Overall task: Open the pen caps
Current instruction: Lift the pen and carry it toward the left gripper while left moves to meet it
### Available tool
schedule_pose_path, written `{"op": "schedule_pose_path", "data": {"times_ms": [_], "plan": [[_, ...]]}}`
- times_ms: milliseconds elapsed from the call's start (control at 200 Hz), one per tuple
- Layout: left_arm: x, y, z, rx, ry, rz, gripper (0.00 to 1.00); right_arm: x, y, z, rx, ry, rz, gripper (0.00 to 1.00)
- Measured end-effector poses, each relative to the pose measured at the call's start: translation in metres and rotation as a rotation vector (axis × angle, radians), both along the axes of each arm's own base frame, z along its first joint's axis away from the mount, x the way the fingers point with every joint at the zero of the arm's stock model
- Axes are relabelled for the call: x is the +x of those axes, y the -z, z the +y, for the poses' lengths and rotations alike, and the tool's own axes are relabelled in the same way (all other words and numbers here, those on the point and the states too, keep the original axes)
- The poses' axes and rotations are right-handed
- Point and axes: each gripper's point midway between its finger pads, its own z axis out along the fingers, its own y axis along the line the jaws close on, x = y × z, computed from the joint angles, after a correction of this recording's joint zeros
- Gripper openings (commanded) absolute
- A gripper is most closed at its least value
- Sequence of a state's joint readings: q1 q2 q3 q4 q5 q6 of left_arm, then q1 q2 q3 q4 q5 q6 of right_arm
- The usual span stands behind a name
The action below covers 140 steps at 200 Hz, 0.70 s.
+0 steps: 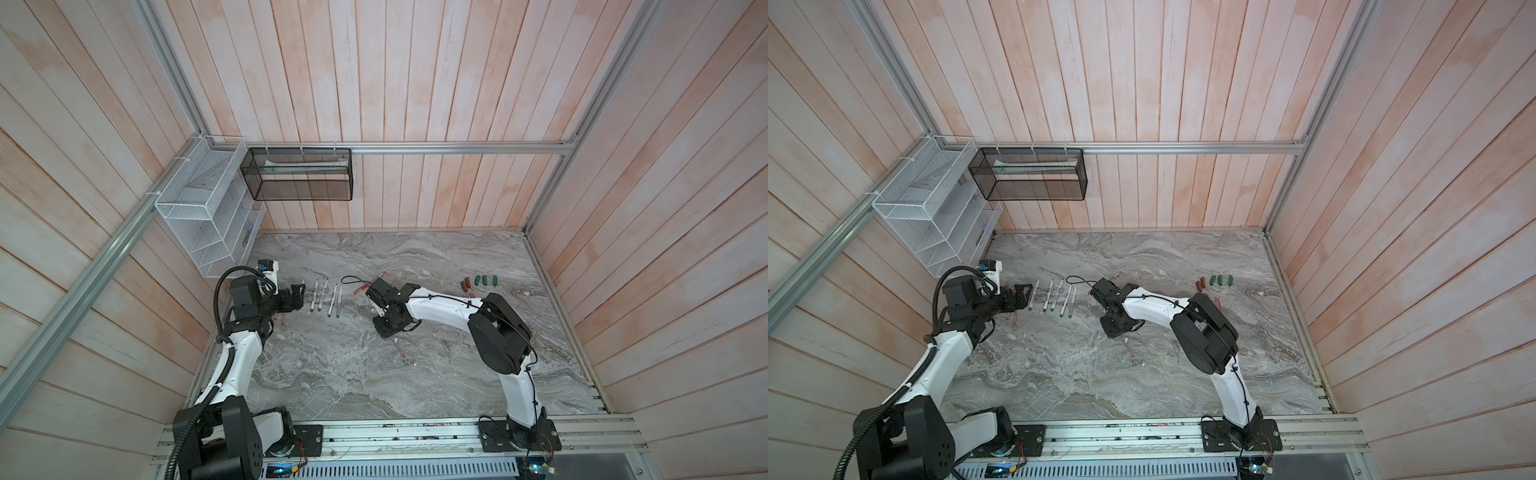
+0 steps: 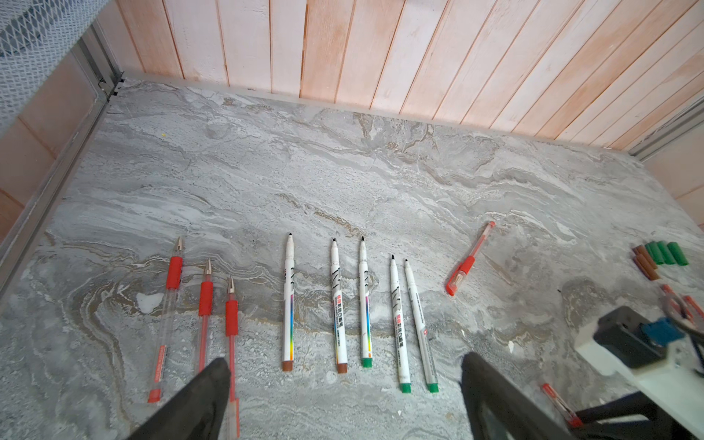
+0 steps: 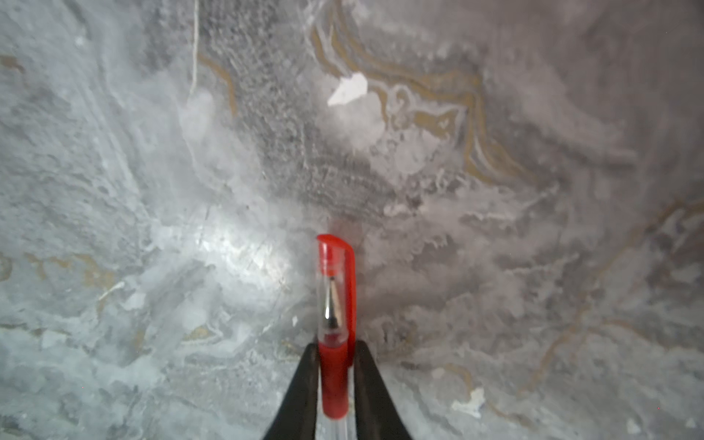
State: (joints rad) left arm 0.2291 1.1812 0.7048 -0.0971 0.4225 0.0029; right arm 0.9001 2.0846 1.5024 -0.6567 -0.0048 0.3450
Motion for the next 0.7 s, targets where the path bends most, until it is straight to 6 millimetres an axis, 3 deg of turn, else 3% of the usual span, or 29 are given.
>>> {"op": "schedule_pose_path", "data": {"times_ms": [185, 395, 530, 700], "plan": [[0.000, 0.000, -0.002, -0.013, 0.006, 0.001, 0.96, 0.000, -0.001, 0.000, 0.014, 0.023, -0.004, 0.34], [-0.001, -0.001, -0.002, -0.013, 0.008, -0.002, 0.96, 0.011, -0.002, 0.011, 0.013, 0.023, -0.017, 0.36], [-0.001, -0.002, -0.002, -0.014, 0.008, -0.003, 0.96, 0.019, -0.002, 0.018, 0.014, 0.015, -0.035, 0.31], [-0.001, -0.002, -0.002, -0.014, 0.007, -0.003, 0.96, 0.022, -0.002, 0.016, 0.007, 0.007, -0.039, 0.19]]}}
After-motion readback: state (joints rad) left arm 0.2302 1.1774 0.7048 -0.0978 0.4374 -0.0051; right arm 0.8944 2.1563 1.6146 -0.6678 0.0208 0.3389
